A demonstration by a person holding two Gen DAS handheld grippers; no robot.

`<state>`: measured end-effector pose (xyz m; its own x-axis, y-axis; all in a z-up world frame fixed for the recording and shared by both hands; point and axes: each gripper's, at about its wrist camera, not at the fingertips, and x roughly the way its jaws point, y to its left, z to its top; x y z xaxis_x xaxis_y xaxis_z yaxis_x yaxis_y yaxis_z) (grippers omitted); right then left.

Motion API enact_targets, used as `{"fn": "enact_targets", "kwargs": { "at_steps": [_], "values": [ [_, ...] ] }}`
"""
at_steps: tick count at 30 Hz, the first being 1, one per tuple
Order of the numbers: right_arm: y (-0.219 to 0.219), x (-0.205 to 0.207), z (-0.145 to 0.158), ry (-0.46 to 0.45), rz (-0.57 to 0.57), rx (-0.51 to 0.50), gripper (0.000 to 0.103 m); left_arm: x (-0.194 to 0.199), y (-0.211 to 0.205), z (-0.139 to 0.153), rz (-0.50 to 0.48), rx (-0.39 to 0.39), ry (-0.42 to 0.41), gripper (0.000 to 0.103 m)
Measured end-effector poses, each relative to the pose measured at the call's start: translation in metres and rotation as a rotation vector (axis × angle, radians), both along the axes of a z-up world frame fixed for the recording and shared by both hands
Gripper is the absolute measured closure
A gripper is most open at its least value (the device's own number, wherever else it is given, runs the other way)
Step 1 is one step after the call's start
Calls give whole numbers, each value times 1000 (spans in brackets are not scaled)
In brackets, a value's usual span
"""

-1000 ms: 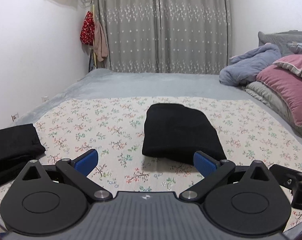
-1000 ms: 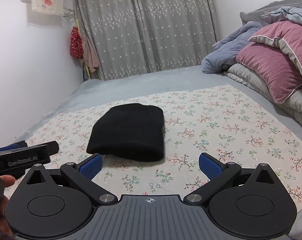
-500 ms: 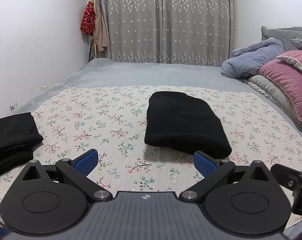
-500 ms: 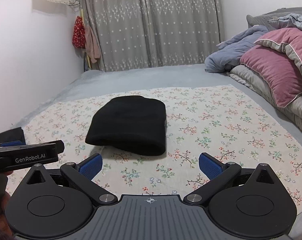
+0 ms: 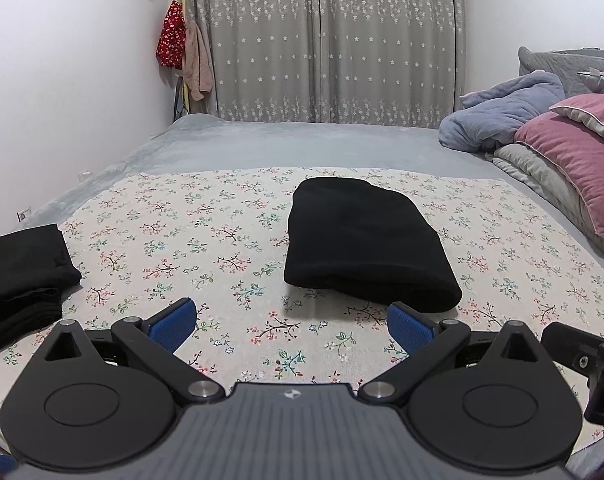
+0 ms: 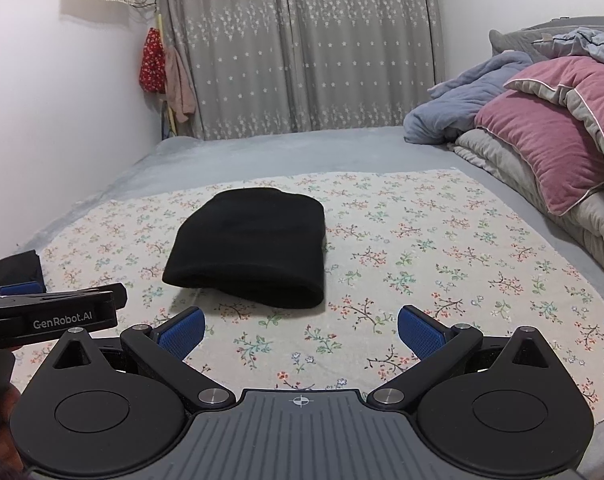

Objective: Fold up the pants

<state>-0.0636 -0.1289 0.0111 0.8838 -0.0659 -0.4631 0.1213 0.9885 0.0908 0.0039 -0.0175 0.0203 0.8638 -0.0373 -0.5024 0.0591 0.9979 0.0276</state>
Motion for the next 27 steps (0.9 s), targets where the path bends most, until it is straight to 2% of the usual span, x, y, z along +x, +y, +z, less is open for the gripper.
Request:
{"fn": "enact_targets", "kwargs": {
  "at_steps": [27],
  "values": [
    [0,-2,-4,12,2,-12,0,-1,-3,-3,-23,16,-6,2]
  ]
}}
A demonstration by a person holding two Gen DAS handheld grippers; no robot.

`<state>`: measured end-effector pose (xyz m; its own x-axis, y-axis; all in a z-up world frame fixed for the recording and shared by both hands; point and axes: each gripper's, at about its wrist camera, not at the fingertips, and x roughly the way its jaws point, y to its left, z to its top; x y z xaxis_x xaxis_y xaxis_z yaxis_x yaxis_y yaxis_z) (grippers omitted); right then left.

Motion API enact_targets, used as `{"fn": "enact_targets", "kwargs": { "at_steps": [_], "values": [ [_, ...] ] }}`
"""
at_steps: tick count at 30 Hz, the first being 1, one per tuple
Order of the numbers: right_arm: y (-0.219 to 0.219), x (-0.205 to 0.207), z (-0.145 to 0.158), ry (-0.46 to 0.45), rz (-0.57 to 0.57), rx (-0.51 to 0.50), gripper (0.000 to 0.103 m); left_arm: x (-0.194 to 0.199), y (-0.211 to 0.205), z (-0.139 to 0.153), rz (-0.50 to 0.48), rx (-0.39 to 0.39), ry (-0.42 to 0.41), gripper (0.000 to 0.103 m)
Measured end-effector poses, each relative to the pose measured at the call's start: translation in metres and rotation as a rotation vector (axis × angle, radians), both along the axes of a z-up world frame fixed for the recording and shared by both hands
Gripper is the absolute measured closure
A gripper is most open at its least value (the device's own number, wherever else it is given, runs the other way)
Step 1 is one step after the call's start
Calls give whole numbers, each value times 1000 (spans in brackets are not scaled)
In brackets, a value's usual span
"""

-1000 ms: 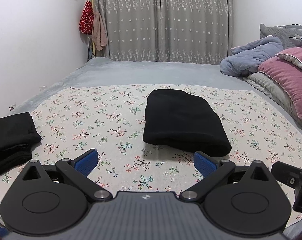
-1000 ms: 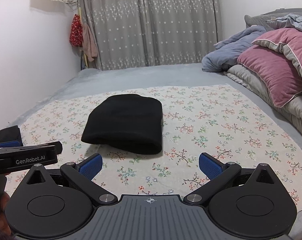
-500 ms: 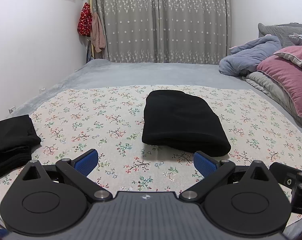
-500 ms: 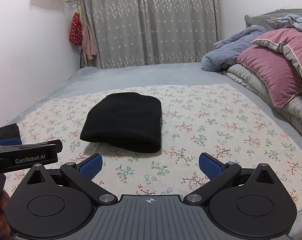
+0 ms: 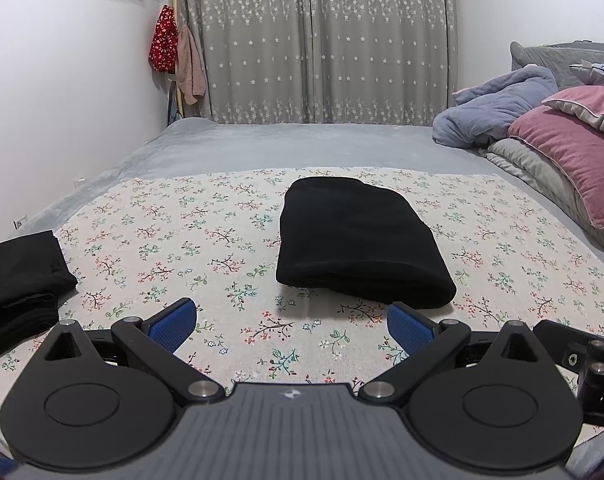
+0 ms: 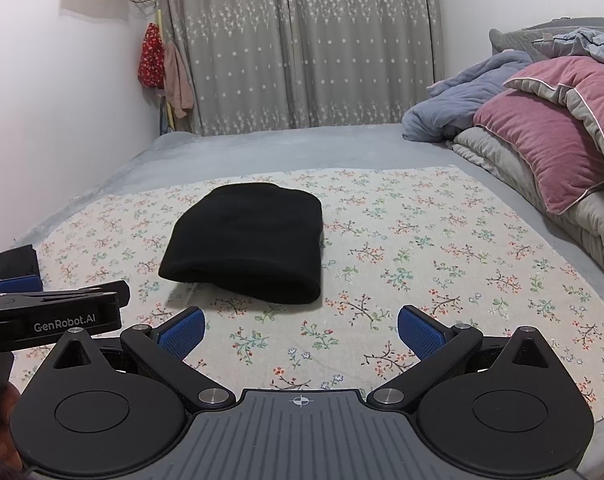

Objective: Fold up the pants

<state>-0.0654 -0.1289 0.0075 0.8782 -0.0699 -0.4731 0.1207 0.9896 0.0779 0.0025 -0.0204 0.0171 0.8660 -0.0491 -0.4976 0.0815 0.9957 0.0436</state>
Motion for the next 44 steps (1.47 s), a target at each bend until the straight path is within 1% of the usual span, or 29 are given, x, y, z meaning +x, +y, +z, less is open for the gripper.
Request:
{"fn": "enact_targets", "kwargs": {
  "at_steps": [10,25,44],
  "values": [
    [-1,0,-2,5,4,-3,0,0,-1,-1,-11,-1,-9,2],
    [-4,1,-3,12,5,-6,0,-2,-6,-4,-41,25,-19,2],
    [-7,1,-3,15,5,-7,0,-3,-8,-5,-47,27,-14,2]
  ]
}}
